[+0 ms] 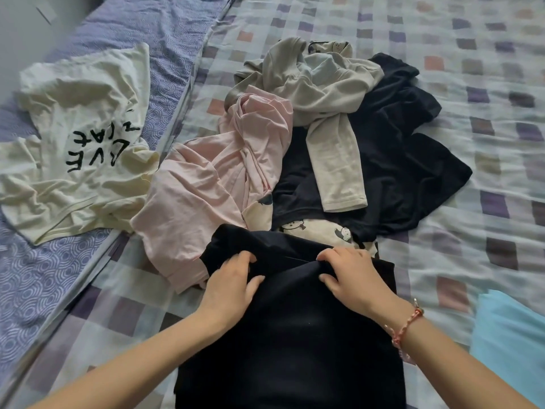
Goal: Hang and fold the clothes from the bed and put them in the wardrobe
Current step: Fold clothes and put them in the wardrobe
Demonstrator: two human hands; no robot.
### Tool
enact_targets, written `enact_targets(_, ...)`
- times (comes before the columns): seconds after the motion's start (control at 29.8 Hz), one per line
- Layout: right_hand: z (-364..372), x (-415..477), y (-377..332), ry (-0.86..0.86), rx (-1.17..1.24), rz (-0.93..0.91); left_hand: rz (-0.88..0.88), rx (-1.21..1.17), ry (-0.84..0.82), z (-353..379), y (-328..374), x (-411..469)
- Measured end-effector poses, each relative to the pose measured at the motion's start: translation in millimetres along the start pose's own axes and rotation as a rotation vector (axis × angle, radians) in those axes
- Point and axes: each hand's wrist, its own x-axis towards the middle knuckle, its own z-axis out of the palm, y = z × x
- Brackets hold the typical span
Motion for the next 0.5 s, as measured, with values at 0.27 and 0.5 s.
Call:
enact_targets(0.27,-13.5,-1.9,4.0,0.008,0.259,-0.018,-0.369,0.272,-0.248,-2.3,-10.5,-3.1)
enact_targets(0.5,-7.3,12.7,-25.6,-0.349,0.170,-0.015,-0.670,-0.009,-0.476,-19.3,-46.3,-12.3)
